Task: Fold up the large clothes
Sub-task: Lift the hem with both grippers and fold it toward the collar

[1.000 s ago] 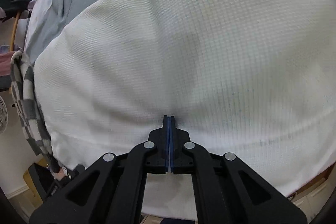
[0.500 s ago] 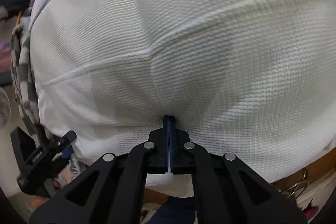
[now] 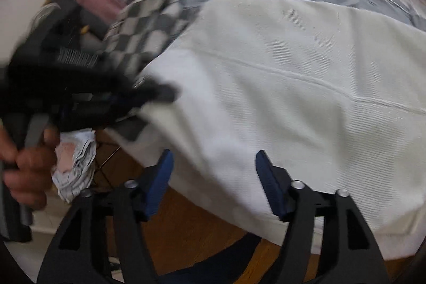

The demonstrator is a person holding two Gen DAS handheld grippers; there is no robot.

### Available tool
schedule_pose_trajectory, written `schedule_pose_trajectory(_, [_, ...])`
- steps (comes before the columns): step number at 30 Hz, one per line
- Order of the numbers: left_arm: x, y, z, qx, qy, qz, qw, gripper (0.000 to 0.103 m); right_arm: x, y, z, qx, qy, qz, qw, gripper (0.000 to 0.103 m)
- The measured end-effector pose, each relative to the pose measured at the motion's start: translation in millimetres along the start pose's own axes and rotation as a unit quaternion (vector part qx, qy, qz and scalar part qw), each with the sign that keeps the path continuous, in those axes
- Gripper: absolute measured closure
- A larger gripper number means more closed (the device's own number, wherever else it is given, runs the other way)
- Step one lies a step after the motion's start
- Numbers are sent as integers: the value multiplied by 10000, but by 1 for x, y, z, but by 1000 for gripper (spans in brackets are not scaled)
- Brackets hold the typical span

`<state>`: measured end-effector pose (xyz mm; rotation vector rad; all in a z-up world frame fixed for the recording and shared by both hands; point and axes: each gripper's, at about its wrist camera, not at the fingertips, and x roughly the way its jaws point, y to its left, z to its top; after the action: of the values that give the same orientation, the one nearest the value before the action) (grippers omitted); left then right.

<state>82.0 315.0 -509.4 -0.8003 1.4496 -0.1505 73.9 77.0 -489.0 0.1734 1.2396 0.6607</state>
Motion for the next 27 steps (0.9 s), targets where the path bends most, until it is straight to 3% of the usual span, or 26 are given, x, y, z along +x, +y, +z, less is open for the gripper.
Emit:
schedule_pose_trajectory(6, [3, -8, 0, -78, 84, -93, 9999, 97, 30, 3, 11, -142, -191, -280, 9993, 41])
schedule_pose_trajectory(8, [3, -4, -2, -90, 120, -6, 9999, 96, 37, 4, 17, -109, -134, -224, 9996, 66])
schedule_pose_trajectory(9, [5, -2, -2, -132, 164, -10, 9998, 95, 41, 0, 19, -122, -44, -265, 9996, 84])
schedule_pose_trajectory(10, [8, 3, 0, -267, 206, -33, 9994, 95, 42, -1, 21, -131, -7, -281, 9995, 90])
schedule_pose_trajectory(11, [9, 4, 1, -328, 189, -53, 9993, 89, 39, 0, 21, -101, 18, -263, 9996, 91])
schedule_pose_trajectory(14, [6, 2, 7, -336, -133, 313, 9989, 41, 30, -6, 21, 104, -62, -134, 9998, 93])
schedule_pose_trajectory(17, [19, 2, 22, -406, -115, 308, 9986, 36, 25, -10, 24, 313, -142, -13, 9994, 93])
schedule_pose_trajectory(21, [40, -3, 41, -455, -118, 584, 9972, 40, 12, -17, 20, 691, -246, 195, 9971, 93])
schedule_pose_trajectory(22, [40, -8, 43, -369, -197, 576, 9975, 49, 9, -20, 22, 805, -268, 248, 9961, 94])
schedule_pose_trajectory(23, [38, -16, 45, -207, -297, 676, 9971, 75, 2, -25, 22, 1001, -347, 330, 9938, 94])
schedule_pose_trajectory(27, [30, -74, 30, 906, -587, 1039, 9887, 89, -28, -51, 21, 1735, -694, 649, 9802, 94])
